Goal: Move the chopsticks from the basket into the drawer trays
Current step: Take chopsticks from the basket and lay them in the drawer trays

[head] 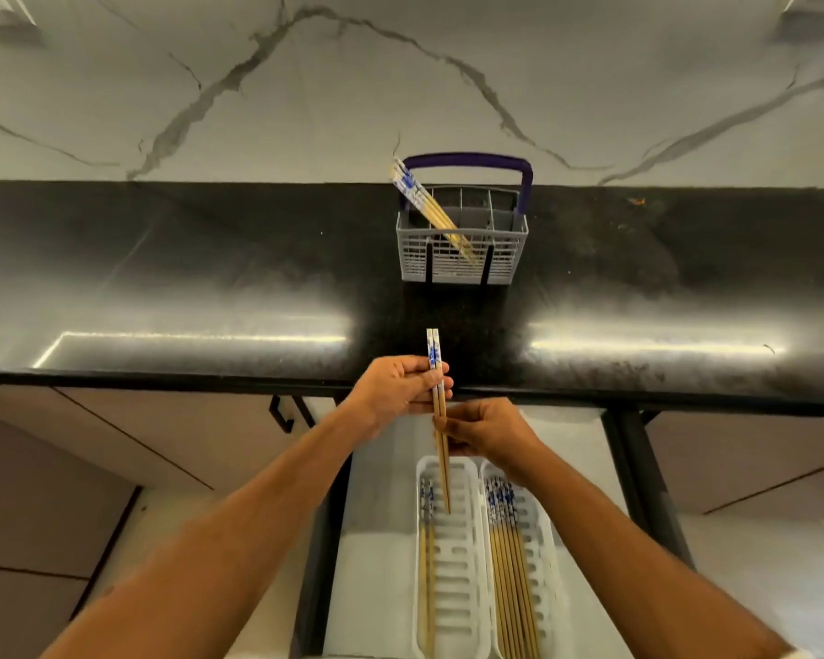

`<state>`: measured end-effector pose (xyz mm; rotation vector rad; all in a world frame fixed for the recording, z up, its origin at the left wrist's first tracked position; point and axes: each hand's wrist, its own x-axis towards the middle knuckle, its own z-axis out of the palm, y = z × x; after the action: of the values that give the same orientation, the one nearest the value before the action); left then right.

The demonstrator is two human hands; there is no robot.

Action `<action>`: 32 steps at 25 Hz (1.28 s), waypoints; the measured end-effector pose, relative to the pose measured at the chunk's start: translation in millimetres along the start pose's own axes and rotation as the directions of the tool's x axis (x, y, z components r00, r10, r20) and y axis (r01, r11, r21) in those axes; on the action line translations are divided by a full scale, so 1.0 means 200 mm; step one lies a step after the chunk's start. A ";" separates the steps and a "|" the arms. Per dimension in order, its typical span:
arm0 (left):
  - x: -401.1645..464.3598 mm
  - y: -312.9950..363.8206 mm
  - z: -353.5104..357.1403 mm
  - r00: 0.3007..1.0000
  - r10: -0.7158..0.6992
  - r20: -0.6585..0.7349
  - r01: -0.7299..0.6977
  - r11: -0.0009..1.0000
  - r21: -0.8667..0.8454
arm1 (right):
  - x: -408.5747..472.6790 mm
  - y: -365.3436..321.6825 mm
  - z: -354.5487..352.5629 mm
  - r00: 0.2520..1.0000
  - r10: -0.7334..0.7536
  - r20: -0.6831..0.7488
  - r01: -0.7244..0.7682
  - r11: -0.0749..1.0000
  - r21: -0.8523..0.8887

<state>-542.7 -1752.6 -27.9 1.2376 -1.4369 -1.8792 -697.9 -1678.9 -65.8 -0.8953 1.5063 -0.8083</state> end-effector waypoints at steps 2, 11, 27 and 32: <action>-0.02 -0.15 0.01 0.999 -0.053 -0.004 0.053 0.997 0.062 | -0.02 0.17 0.05 0.999 0.051 -0.014 -0.050 0.999 0.013; -0.07 -0.56 -0.11 0.944 -0.286 -0.164 0.295 0.955 0.032 | 0.00 0.83 0.36 0.899 0.311 -0.308 -0.383 0.899 -0.212; -0.04 -0.56 -0.23 0.952 -0.277 -0.131 0.274 0.961 -0.040 | 0.06 0.83 0.46 0.873 0.290 -0.393 -0.476 0.687 -0.549; -0.03 -0.52 -0.22 0.957 -0.259 -0.133 0.258 0.966 -0.027 | 0.03 0.85 0.47 0.860 0.275 -0.430 -0.488 0.688 -0.537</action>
<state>-486.0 -1734.2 -124.6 1.5823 -1.2425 -1.9200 -622.3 -1605.8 -227.7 -0.8901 2.2373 -0.0982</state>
